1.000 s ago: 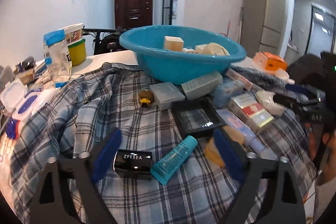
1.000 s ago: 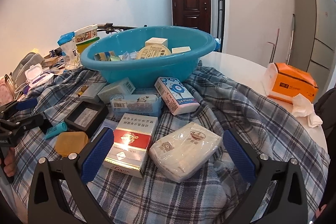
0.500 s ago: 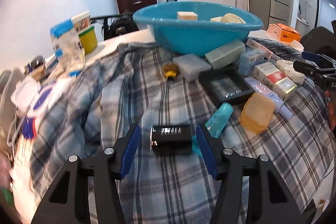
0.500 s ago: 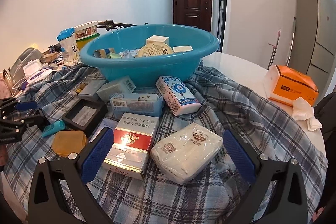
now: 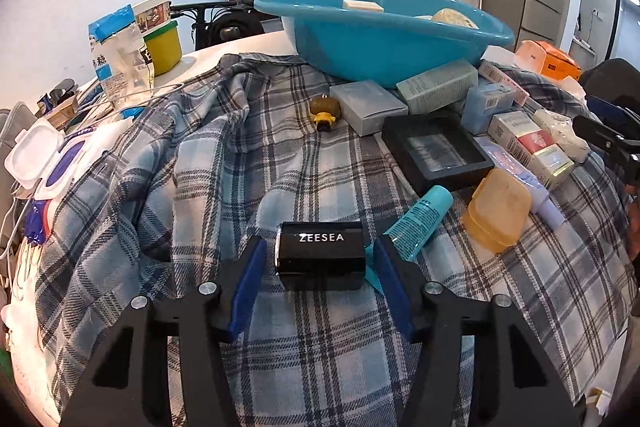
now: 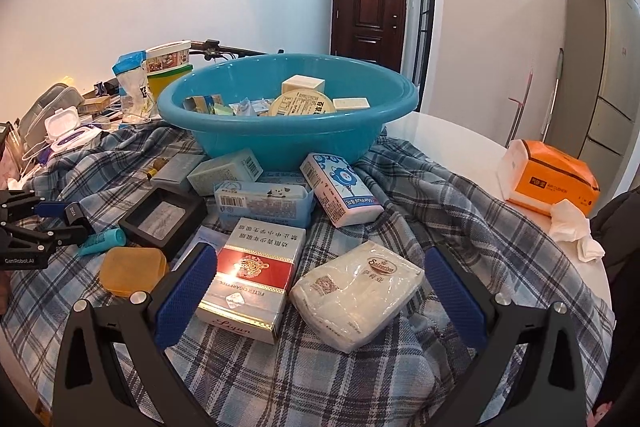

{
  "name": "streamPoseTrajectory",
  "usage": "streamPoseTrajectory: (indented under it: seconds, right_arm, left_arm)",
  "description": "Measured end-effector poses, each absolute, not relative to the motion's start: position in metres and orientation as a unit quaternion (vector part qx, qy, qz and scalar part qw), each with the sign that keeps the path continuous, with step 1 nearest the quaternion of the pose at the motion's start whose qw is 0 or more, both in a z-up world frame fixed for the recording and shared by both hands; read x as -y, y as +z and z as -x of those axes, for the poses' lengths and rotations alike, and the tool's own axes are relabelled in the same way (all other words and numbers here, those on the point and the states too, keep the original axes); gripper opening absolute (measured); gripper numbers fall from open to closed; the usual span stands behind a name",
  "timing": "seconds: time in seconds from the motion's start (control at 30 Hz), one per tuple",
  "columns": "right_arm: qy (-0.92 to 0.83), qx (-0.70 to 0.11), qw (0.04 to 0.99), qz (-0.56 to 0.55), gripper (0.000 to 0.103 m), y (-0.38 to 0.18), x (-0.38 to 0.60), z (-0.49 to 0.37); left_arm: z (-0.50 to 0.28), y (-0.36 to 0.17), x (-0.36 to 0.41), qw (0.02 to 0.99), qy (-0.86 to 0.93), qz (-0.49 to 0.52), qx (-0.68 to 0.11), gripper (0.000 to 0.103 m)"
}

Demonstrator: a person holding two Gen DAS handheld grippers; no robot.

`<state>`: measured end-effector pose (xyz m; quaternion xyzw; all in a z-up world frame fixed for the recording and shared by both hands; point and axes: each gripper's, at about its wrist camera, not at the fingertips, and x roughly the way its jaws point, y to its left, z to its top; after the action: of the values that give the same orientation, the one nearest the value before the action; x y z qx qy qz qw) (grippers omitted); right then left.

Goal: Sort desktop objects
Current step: 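Grasp the black ZEESEA box with the left gripper, then lift the ZEESEA box toward the basin while the right gripper grasps the white wrapped soap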

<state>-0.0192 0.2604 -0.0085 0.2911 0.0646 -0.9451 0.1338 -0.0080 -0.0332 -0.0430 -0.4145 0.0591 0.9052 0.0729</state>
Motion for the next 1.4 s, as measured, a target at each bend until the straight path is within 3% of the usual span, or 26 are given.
streamPoseTrajectory:
  seconds: [0.03, 0.3, 0.5, 0.7, 1.07, 1.4]
  right_arm:
    - [-0.945, -0.065, 0.134, -0.292, 0.103, -0.009, -0.26, 0.019]
    - [-0.948, -0.054, 0.129, -0.286, 0.103, -0.008, -0.264, 0.017]
    - [-0.958, 0.0, 0.146, -0.246, 0.103, 0.001, -0.288, 0.005]
    - [-0.932, -0.001, 0.156, -0.327, 0.103, -0.013, -0.296, 0.026]
    - [-0.883, -0.072, 0.204, -0.417, 0.103, -0.035, -0.299, 0.061]
    - [-0.866, -0.147, 0.196, -0.436, 0.103, -0.049, -0.283, 0.074]
  left_arm:
    - [0.009, -0.044, 0.032, 0.069, 0.904, 0.416, -0.062, 0.044]
    - [-0.008, -0.028, 0.033, 0.071, 0.927, 0.362, -0.059, 0.043]
    - [-0.02, -0.017, 0.035, 0.064, 0.942, 0.323, -0.062, 0.043]
    - [-0.024, -0.012, 0.043, 0.072, 0.947, 0.312, -0.041, 0.043]
    - [-0.025, -0.013, 0.042, 0.07, 0.947, 0.31, -0.04, 0.043]
    - [-0.025, -0.013, 0.041, 0.073, 0.946, 0.312, -0.046, 0.043]
